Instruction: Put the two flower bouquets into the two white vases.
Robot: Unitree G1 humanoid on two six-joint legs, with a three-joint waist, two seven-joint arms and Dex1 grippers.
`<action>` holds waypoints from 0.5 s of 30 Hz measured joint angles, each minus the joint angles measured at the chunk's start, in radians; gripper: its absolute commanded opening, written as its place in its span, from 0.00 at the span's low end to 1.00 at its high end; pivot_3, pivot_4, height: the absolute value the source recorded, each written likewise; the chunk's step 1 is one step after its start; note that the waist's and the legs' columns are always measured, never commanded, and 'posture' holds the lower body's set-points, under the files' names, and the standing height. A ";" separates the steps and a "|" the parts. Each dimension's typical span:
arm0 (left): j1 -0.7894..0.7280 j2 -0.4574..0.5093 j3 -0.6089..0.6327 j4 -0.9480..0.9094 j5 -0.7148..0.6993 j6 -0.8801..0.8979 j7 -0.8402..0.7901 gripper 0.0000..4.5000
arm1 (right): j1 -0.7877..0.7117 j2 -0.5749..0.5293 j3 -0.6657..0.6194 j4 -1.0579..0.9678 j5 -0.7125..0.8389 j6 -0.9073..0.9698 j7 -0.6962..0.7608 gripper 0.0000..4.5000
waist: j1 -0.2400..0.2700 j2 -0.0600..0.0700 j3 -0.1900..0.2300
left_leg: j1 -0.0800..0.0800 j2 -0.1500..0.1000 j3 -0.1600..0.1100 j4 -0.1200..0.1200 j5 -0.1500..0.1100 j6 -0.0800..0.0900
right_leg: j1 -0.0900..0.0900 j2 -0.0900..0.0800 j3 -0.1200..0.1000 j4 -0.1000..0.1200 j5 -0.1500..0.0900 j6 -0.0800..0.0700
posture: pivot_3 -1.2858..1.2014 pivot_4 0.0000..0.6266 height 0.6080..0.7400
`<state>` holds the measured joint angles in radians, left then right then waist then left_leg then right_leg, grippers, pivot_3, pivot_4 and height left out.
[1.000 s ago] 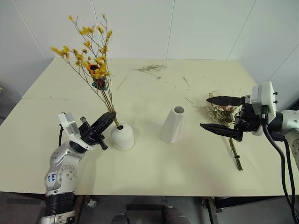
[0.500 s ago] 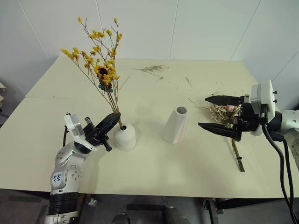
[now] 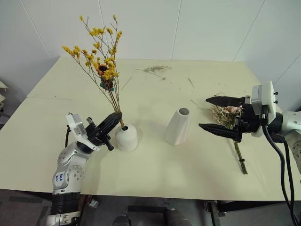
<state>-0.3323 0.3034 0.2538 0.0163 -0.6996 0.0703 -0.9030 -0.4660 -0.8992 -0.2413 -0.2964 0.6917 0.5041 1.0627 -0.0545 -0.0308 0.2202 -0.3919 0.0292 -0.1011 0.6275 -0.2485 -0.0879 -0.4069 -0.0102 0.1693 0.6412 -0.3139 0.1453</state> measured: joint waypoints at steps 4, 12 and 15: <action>-0.011 -0.011 -0.002 0.009 0.000 0.000 -0.003 0.01 | 0.000 0.000 0.000 -0.008 0.000 0.000 -0.005 1.00 | 0.001 0.000 0.000 | 0.000 0.000 0.000 0.000 0.000 0.000 | 0.000 0.000 0.000 -0.001 0.000 0.000 | 0.52 0.24 1.00; -0.027 -0.012 -0.009 0.041 0.003 0.019 -0.007 0.01 | 0.001 0.003 0.000 -0.014 0.000 0.000 -0.007 1.00 | 0.001 0.000 0.000 | -0.001 0.000 0.000 -0.001 0.000 0.001 | 0.000 0.000 0.000 -0.004 0.000 0.001 | 0.52 0.24 1.00; -0.027 -0.012 -0.012 0.041 0.002 0.026 -0.008 0.01 | 0.004 0.005 0.000 -0.016 0.000 0.000 -0.008 1.00 | 0.001 0.000 0.000 | -0.001 0.000 0.000 -0.002 0.000 0.001 | 0.000 0.000 0.000 -0.004 0.000 0.001 | 0.52 0.24 1.00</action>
<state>-0.3595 0.2910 0.2419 0.0572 -0.6974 0.0958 -0.9111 -0.4622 -0.8938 -0.2413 -0.3123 0.6918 0.5043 1.0552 -0.0538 -0.0308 0.2202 -0.3932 0.0294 -0.1012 0.6251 -0.2489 -0.0872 -0.4070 -0.0103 0.1693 0.6367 -0.3136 0.1458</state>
